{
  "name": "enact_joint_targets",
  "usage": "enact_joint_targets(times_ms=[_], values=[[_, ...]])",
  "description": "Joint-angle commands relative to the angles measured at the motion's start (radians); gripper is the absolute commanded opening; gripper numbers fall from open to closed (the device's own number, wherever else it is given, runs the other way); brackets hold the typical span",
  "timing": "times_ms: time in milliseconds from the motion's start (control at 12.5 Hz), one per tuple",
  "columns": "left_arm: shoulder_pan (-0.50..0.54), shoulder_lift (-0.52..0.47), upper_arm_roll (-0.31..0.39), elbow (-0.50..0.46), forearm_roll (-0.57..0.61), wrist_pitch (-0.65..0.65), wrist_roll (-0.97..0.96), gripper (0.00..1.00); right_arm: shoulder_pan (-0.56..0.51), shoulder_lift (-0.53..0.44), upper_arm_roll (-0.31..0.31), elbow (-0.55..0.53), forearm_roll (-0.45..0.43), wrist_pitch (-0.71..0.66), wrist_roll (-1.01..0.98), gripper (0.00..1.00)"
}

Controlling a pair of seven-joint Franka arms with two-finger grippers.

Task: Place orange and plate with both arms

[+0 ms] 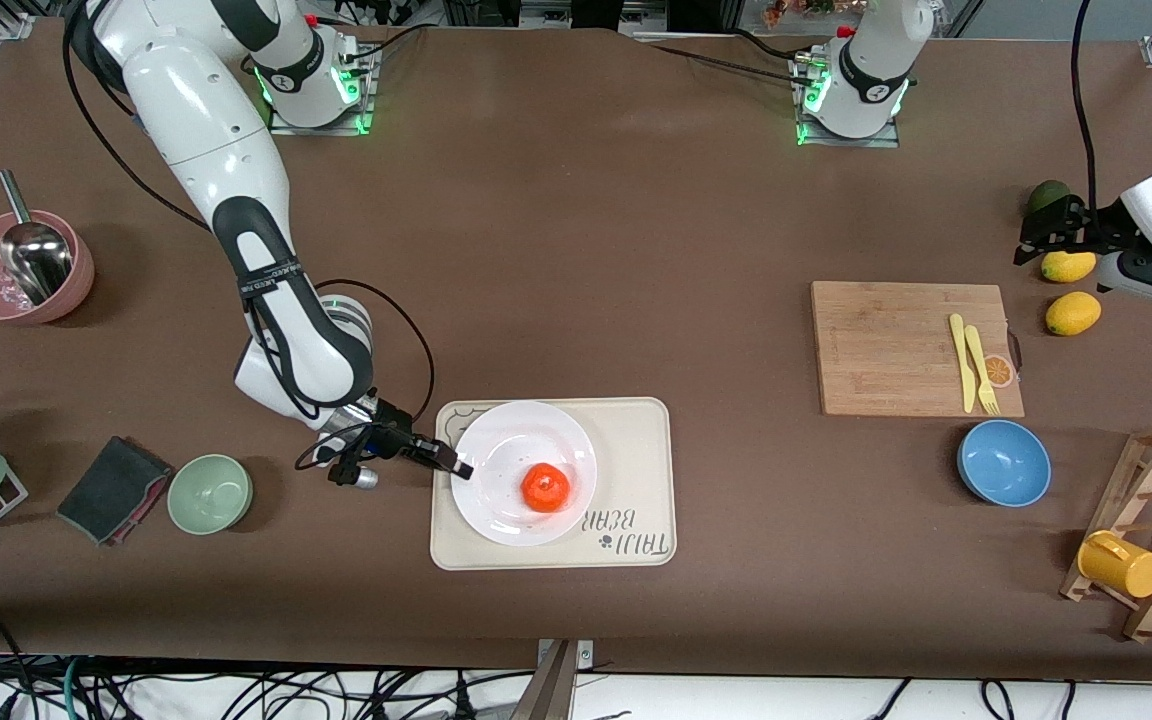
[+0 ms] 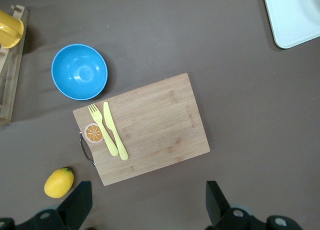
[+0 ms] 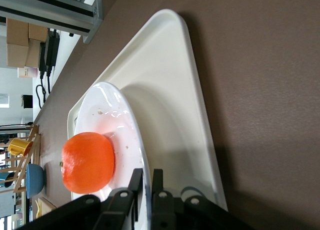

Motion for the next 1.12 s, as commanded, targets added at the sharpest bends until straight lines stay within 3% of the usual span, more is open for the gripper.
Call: enact_joint_targets(times_ms=[0, 320, 560, 880, 1040], values=[[0.0, 0.014, 0.005, 0.026, -0.014, -0.008, 0.025, 1.0, -0.01, 0.02, 0.011, 0.03, -0.01, 0.014, -0.009, 0.44], [-0.005, 0.022, 0.005, 0.024, -0.014, 0.0, 0.025, 1.0, -0.018, -0.014, 0.01, 0.03, -0.071, 0.005, 0.035, 0.49], [-0.003, 0.023, 0.005, 0.024, -0.014, 0.003, 0.025, 1.0, -0.053, -0.079, -0.01, 0.015, -0.212, -0.097, 0.116, 0.53], [-0.003, 0.025, 0.005, 0.024, -0.014, 0.008, 0.025, 1.0, -0.101, -0.205, -0.158, -0.047, -0.397, -0.396, 0.118, 0.61], [-0.003, 0.025, 0.005, 0.024, -0.014, 0.008, 0.025, 1.0, -0.101, -0.294, -0.243, -0.053, -0.58, -0.562, 0.121, 0.68]])
